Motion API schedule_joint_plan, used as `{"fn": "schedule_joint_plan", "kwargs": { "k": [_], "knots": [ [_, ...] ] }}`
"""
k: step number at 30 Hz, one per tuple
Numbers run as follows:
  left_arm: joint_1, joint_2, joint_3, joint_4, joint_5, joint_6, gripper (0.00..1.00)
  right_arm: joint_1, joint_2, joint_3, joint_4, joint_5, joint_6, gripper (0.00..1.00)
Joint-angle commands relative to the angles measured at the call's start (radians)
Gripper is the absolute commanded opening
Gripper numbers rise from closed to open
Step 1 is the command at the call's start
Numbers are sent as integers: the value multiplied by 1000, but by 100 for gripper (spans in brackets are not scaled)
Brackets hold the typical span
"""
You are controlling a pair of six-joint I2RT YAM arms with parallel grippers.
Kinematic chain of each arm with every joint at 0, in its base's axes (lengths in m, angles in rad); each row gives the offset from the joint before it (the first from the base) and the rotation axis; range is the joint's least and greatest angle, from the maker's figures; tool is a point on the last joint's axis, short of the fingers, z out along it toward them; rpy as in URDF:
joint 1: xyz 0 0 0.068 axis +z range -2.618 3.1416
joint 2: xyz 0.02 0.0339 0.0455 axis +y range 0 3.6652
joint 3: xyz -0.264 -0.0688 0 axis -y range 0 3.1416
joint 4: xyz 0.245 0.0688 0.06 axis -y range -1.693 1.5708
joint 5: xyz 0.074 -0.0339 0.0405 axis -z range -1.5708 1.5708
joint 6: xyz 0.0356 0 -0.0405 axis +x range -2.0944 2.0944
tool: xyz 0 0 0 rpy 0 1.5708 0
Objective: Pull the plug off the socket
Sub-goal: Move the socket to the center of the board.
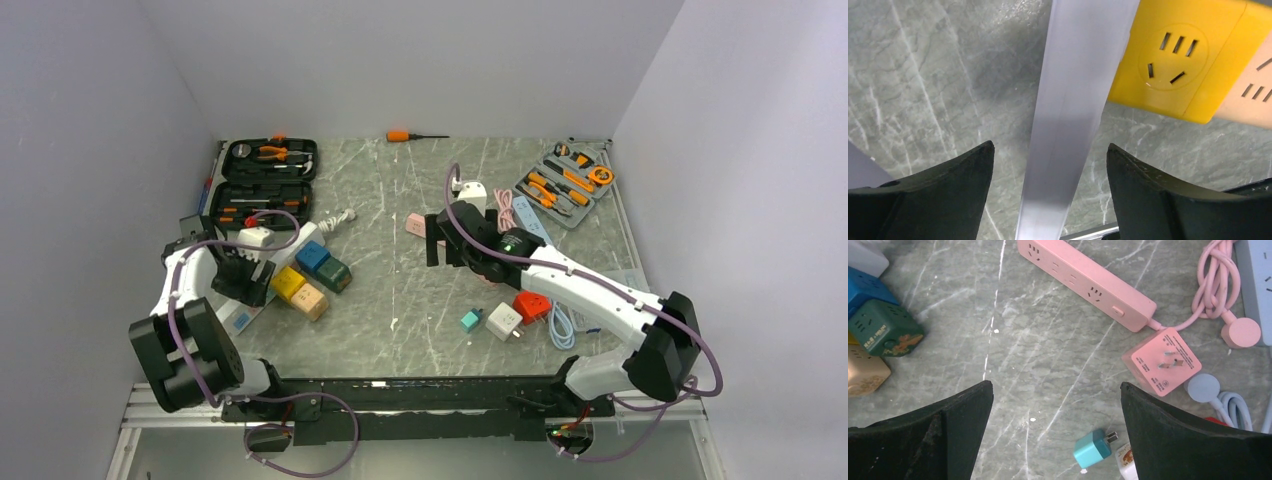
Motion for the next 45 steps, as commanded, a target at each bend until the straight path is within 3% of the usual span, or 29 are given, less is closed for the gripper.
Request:
{"fn": "schedule_joint_plan", "kwargs": {
  "k": [1, 4, 7, 10, 13, 19, 33, 39, 45],
  "knots": [
    [0, 49, 32, 25, 74, 10, 77, 3, -61, -33, 27, 38, 21, 100],
    [-39, 55, 62, -24, 98, -35, 53, 2, -77, -54, 21, 41, 26, 100],
    [-111, 5, 65, -25, 124, -69, 42, 2, -93, -69, 17, 55, 32, 100],
    [-205, -3, 70, -20, 81, -109, 28, 2, -110, -89, 14, 67, 37, 100],
    [-287, 20, 72, -17, 29, -155, 21, 1, -127, -110, 6, 75, 49, 100],
    [-482, 15, 53, -11, -84, -218, 16, 1, -168, -165, -4, 85, 64, 100],
    [-765, 68, 113, -15, -142, -337, 10, 1, -206, -244, 15, 91, 69, 99],
    [-846, 121, 112, 7, -154, -358, 3, 2, -215, -273, 50, 83, 55, 99],
    [-858, 76, 124, 30, -150, -342, 9, 4, -199, -284, 152, 4, -6, 100]
  ]
}}
